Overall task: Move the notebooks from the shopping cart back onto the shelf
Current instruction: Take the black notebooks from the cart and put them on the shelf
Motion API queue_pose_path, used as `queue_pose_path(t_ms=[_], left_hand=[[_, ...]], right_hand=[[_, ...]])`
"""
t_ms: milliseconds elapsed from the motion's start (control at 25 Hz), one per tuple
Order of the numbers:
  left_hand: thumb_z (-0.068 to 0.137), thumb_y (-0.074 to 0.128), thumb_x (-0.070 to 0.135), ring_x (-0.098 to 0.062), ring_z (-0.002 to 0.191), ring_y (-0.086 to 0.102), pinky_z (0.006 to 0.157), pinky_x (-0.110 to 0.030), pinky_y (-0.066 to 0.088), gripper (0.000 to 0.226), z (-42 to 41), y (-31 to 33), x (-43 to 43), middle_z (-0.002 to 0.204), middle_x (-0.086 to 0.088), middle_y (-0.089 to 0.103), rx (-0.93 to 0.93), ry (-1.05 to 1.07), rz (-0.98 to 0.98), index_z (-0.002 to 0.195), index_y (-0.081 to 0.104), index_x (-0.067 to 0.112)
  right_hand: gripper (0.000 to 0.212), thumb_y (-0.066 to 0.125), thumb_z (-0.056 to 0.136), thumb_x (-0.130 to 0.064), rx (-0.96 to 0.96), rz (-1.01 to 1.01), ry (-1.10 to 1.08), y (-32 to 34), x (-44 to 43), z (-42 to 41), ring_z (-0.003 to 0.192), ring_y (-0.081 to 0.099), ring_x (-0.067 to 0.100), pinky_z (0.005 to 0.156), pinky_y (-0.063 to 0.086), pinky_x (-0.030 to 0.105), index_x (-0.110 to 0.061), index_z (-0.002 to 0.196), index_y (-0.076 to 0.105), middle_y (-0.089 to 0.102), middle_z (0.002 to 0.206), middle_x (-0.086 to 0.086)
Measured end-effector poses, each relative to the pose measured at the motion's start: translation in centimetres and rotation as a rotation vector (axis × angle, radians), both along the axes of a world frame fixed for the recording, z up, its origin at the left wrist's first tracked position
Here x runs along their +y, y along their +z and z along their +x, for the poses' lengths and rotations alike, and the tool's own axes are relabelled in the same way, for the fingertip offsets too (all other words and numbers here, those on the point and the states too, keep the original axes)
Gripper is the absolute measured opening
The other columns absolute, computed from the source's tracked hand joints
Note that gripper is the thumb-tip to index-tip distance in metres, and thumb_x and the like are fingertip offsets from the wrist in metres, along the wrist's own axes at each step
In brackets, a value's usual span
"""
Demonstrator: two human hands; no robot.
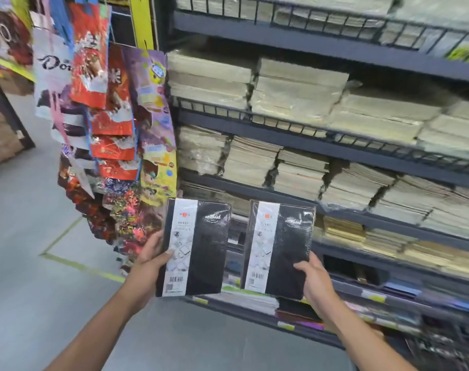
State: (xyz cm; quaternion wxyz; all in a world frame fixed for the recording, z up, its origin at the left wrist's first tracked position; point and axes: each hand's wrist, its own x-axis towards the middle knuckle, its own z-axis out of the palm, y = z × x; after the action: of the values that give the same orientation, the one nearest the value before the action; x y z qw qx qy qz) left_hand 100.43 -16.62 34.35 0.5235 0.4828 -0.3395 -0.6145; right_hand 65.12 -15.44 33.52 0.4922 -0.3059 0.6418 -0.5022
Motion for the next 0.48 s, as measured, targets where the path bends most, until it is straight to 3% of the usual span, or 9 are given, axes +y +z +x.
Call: queue_pose_path(t_ms=[200,320,400,480], left_hand=[[0.099,0.048,-0.005,-0.024,0.111,0.069,0.088,-0.05,0.056,0.041,-2.2,-1.7,-2.8,0.128,-0.002,0.07,-0.016,-0.049,-0.02,0.131,0.056,0.02],[0.098,0.049,-0.004,-0.021,0.106,0.072,0.076,-0.042,0.061,0.044,-2.8,-4.3,-4.4,0.127,0.001,0.071,-0.02,-0.057,-0.02,0.134,0.055,0.021],[0.098,0.05,-0.003,-0.025,0.113,0.069,0.084,-0.045,0.058,0.045,-3.4,-6.8,-5.7,0.131,-0.002,0.069,-0.02,-0.069,-0.025,0.134,0.056,0.024],[0.095,0.054,0.0,-0.03,0.121,0.064,0.095,-0.052,0.051,0.045,-3.9,-9.7,-7.0,0.133,-0.004,0.068,-0.019,-0.083,-0.044,0.129,0.06,0.029]], right_hand=[[0.042,0.042,0.095,0.015,-0.031,-0.03,-0.038,-2.1,-1.7,-2.0,0.106,0.059,0.01,0.104,0.038,0.032,-0.019,0.111,0.06,0.064,0.114,-0.01],[0.043,0.041,0.095,0.017,-0.079,-0.047,-0.053,-4.0,-2.4,-2.8,0.1,0.058,0.009,0.103,0.036,0.031,-0.021,0.105,0.059,0.063,0.104,-0.013],[0.044,0.041,0.096,0.015,-0.078,-0.049,-0.033,-6.3,-2.8,-3.5,0.102,0.061,0.008,0.104,0.039,0.035,-0.022,0.11,0.061,0.07,0.103,-0.013],[0.047,0.041,0.096,0.013,-0.106,-0.066,-0.005,-9.5,-3.7,-4.5,0.112,0.064,0.018,0.11,0.042,0.044,-0.022,0.118,0.064,0.076,0.108,-0.007]])
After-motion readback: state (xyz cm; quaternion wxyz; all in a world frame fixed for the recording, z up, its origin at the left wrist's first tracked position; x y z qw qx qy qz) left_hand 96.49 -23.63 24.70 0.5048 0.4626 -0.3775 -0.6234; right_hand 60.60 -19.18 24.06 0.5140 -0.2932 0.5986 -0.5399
